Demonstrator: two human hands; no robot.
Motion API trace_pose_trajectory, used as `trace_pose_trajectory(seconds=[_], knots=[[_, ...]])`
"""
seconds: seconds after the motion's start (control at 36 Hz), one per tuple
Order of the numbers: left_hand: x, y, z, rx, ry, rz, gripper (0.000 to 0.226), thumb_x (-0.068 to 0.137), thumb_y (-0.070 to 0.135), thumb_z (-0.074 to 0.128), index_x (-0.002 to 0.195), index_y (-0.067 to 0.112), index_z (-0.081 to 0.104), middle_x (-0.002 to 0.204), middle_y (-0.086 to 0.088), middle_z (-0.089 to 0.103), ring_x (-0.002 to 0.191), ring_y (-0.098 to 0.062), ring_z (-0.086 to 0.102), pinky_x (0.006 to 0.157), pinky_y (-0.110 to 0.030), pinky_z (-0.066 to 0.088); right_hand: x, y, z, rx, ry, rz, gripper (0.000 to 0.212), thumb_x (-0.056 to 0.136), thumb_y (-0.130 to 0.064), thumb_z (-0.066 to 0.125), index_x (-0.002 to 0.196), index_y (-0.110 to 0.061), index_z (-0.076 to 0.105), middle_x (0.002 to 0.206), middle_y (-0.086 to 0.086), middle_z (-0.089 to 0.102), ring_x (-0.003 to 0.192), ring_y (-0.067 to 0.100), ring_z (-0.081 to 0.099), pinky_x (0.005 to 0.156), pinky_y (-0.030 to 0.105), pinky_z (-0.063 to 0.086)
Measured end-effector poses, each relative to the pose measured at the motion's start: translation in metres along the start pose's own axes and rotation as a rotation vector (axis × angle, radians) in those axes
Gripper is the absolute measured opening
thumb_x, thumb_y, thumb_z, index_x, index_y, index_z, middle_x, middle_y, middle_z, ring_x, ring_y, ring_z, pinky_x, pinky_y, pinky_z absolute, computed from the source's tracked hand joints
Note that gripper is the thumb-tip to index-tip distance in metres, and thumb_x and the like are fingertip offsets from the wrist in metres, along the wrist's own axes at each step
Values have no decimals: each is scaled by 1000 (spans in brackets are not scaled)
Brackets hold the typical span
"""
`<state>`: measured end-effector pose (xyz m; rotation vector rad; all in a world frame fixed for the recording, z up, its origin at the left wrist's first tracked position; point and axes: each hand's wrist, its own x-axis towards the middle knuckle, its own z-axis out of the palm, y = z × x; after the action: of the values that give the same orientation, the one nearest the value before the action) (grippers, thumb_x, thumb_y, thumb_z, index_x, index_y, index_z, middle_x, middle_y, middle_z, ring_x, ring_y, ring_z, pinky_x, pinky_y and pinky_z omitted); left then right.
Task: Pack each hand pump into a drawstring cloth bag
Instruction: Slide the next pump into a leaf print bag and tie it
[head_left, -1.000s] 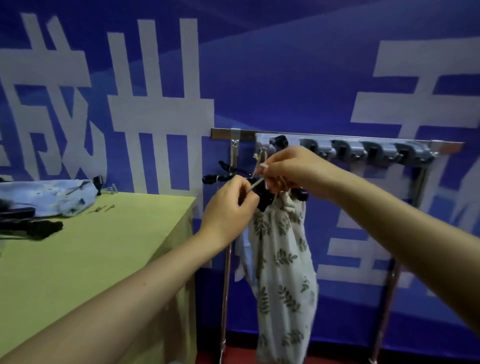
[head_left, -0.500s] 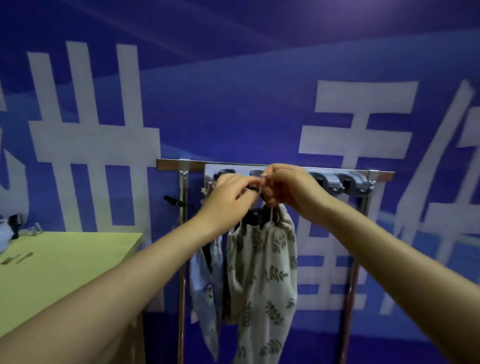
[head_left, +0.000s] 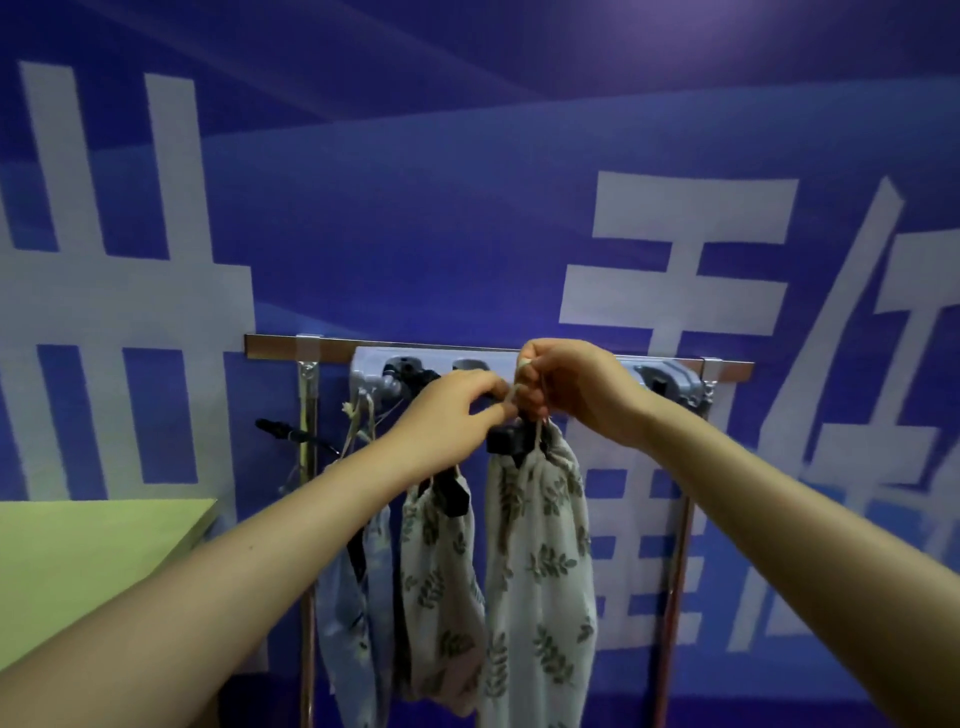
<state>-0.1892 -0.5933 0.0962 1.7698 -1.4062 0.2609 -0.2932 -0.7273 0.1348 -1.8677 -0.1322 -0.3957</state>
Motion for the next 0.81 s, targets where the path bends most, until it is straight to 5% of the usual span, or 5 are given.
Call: trace_pose_trajectory(seconds=[0.17, 0.39, 0.5, 0.67, 0.81], knots=[[10, -8, 9, -308, -4, -64, 32, 94, 12, 59, 104, 41, 51, 114, 7, 64, 111, -6, 58, 93, -23, 45, 8, 7, -7, 52, -56, -5, 6, 75, -13, 44, 72, -8, 46, 61, 5, 44, 56, 17, 42, 57, 26, 39], [10, -12, 15, -277, -1, -84, 19, 91, 10, 52, 95, 28, 57, 104, -3, 67, 104, -18, 60, 89, -36, 48, 16, 8, -7, -38, -28, 0, 22, 95, 0, 34, 82, -5, 51, 65, 16, 57, 58, 27, 57, 61, 34, 52], [11, -12, 19, -53, -17, -109, 11, 96, 29, 51, 86, 33, 52, 100, -3, 55, 105, -21, 49, 95, -41, 42, 15, 13, -14, -49, 36, 25, 23, 95, -3, 37, 79, -6, 53, 60, 12, 54, 54, 25, 55, 56, 28, 50], [12, 12, 16, 658, 65, 66, 18, 99, 30, 41, 84, 22, 47, 79, 8, 45, 104, -19, 41, 92, -40, 25, 6, 30, -23, -116, 6, 33, 18, 95, -4, 49, 79, -9, 57, 62, 2, 46, 57, 13, 44, 59, 24, 42], [15, 13, 12, 754, 134, 115, 20, 98, 32, 42, 92, 27, 60, 81, 8, 50, 100, -17, 42, 84, -37, 19, 2, 33, -27, -204, 70, -37, 15, 96, -9, 52, 85, -8, 63, 63, -3, 52, 58, 6, 48, 58, 18, 43]])
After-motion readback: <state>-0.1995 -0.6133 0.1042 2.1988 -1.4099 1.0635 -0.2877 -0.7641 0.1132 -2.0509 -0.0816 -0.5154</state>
